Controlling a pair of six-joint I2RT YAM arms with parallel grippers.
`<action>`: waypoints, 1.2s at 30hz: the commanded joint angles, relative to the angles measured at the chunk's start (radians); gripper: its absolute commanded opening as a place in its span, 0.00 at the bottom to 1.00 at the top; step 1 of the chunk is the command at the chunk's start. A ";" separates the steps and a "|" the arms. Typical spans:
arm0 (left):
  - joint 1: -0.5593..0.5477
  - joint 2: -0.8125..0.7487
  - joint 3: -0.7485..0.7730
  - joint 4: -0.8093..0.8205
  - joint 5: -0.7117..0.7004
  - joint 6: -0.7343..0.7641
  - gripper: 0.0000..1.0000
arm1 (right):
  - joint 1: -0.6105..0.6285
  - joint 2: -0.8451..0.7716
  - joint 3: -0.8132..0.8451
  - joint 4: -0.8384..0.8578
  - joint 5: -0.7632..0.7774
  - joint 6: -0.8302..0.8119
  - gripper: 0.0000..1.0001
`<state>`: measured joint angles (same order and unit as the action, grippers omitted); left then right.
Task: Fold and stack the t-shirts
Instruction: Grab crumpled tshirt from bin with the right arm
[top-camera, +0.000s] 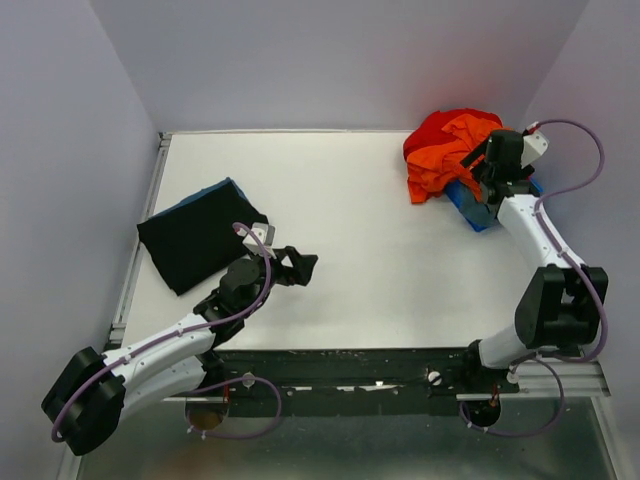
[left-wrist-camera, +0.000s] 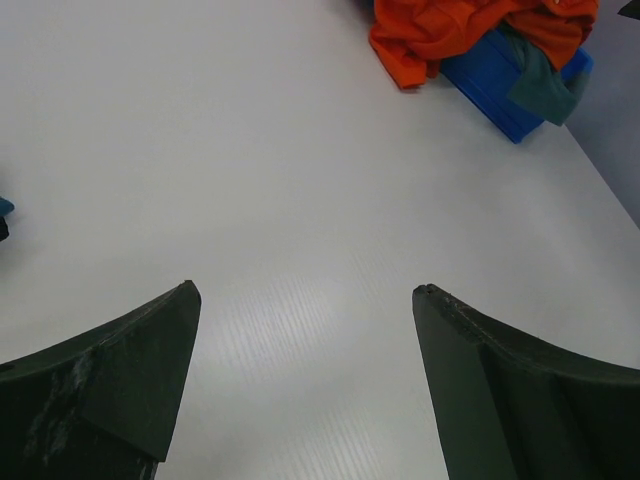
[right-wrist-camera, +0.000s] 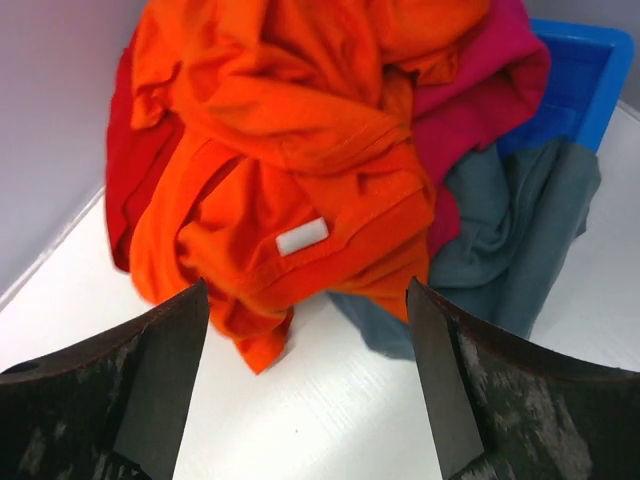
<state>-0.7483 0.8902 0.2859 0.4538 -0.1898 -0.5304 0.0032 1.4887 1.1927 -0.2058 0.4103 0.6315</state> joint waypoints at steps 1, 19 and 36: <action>-0.003 -0.002 0.029 -0.010 -0.043 0.017 0.99 | -0.060 0.099 0.093 -0.090 0.001 0.036 0.87; 0.194 0.125 0.262 -0.288 -0.074 -0.157 0.99 | -0.094 0.171 0.190 -0.066 -0.083 -0.015 0.01; 0.288 0.320 0.395 -0.365 0.039 -0.218 0.99 | 0.443 -0.290 0.073 0.051 -0.567 -0.432 0.01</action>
<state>-0.4721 1.1706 0.6491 0.1234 -0.2050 -0.7238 0.3561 1.3029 1.2976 -0.1871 0.0471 0.3458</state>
